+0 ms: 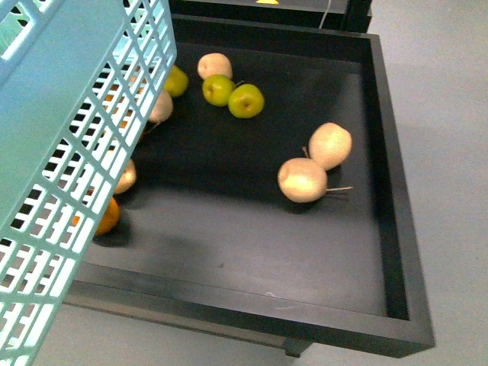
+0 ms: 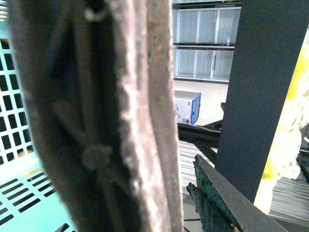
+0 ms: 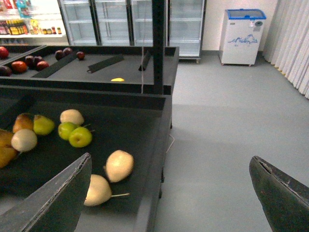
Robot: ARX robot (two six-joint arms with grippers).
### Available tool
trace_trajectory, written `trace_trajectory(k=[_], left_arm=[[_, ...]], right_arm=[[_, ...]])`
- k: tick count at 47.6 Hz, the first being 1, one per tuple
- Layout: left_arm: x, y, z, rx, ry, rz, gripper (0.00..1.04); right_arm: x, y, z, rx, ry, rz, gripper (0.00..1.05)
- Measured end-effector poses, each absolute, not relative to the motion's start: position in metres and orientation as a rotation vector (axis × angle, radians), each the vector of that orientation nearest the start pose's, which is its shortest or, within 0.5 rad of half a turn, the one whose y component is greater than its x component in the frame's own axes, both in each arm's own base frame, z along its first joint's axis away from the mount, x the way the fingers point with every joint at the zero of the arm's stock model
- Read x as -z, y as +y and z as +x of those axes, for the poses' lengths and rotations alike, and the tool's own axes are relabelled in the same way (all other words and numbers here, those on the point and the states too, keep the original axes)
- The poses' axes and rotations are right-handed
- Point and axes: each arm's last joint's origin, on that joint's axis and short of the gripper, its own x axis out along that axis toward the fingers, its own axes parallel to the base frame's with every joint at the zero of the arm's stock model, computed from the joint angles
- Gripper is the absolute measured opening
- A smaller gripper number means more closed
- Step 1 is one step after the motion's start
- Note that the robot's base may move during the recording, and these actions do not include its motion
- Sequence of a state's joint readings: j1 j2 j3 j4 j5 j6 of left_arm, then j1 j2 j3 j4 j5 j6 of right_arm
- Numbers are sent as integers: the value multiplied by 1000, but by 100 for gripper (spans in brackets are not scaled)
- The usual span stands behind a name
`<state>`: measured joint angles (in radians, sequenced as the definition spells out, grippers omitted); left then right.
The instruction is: Pick lemon and mango into basket
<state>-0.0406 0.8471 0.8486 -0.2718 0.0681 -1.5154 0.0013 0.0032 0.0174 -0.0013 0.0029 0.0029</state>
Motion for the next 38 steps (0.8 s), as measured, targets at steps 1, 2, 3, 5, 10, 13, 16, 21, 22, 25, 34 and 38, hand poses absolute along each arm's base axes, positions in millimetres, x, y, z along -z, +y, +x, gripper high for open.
trace_trajectory(k=[1,2,3,5,10,13,16,21,22,25,34,38], left_arm=[[-336,-9,183,-118,298,-1508,28],[-336,-9,183,-118,298,-1508,28],[-336,-9,183,-118,298,-1508,28],[-336,-9,183,-118,298,-1507,28],[-336,-9,183,-119,297,-1507,28],[-336,-9,183,-120,298,-1507,28],[-336,-9,183,-119,299,-1508,28],[-336,-9,183,-119,299,-1508,28],[-336,-9,183,-119,298,-1508,28],[-336,-9,183,-119,299,-1507,28],[-336,-9,183,-119,300,-1507,28],[-336,-9,183,-118,301,-1508,28]], right_arm=[[-169,0,97,0,-13,3,96],[-169,0,97,-1,-14,3,96],[-169,0,97,-1,-14,3,96],[-169,0,97,-2,-13,3,96],[-169,0,97,2,-13,3,96],[-169,0,97,2,-14,3,96],[-169,0,97,0,-13,3,96],[-169,0,97,2,-14,3,96],[-169,0,97,0,-13,3,96],[-169,0,97,1,-14,3,96],[-169,0,97,0,-12,3,96],[-169,0,97,1,-13,3,96]])
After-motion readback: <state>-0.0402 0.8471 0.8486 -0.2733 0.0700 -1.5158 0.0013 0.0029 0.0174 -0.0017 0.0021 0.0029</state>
